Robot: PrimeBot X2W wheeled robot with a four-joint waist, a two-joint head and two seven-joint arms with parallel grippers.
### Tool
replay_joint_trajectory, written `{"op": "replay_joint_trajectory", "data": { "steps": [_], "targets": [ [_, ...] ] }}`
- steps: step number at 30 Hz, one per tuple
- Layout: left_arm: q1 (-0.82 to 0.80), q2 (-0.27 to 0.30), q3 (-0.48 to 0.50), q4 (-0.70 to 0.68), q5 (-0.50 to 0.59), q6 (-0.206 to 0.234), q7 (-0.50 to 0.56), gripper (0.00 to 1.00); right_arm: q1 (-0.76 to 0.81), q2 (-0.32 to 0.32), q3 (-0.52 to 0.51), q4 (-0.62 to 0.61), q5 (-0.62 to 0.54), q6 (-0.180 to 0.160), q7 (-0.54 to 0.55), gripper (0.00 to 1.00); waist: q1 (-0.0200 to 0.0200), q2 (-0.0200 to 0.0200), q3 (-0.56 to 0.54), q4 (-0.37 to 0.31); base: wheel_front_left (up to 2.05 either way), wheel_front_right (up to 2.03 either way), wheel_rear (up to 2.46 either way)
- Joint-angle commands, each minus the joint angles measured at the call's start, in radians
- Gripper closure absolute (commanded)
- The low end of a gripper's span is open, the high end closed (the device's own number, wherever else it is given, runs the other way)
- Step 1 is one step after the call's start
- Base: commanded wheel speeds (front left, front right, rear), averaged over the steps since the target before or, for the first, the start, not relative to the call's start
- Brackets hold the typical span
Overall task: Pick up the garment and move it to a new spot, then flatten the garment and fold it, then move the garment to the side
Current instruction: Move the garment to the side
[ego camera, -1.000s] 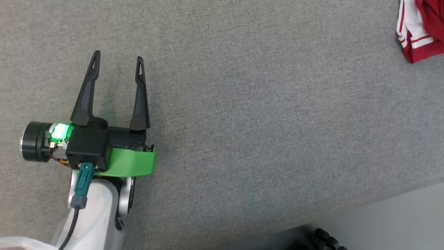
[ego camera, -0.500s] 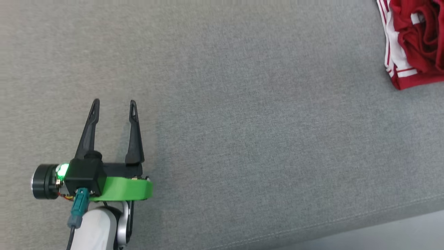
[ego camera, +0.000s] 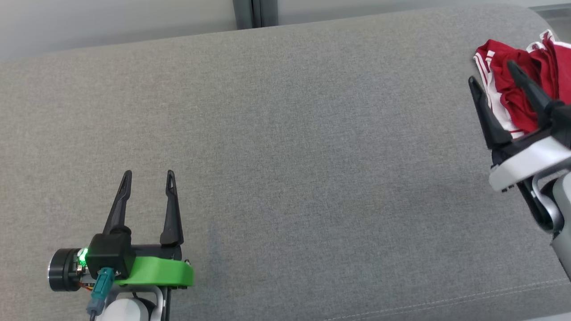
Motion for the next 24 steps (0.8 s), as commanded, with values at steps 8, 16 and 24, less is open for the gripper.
{"op": "replay_joint_trajectory", "data": {
  "steps": [8, 16, 24],
  "targets": [
    [0.036, 0.021, 0.012, 0.016, -0.030, -0.007, 0.000, 0.00, 0.243, 0.092, -0.129, -0.103, -0.042, -0.002, -0.002, 0.00, 0.0001, 0.0000, -0.079, 0.003, 0.00, 0.00, 0.00],
    [0.066, 0.030, 0.021, 0.035, -0.053, -0.005, -0.002, 0.00, 0.411, 0.188, -0.239, -0.177, -0.077, -0.002, -0.002, 0.00, 0.0001, 0.0000, -0.121, 0.005, 0.00, 0.00, 0.00],
    [0.086, 0.043, 0.029, 0.061, -0.075, -0.012, -0.006, 0.00, 0.526, 0.262, -0.294, -0.229, -0.120, -0.002, 0.001, 0.00, 0.0001, 0.0000, -0.164, 0.029, 0.00, 0.00, 0.00]
  ]
}}
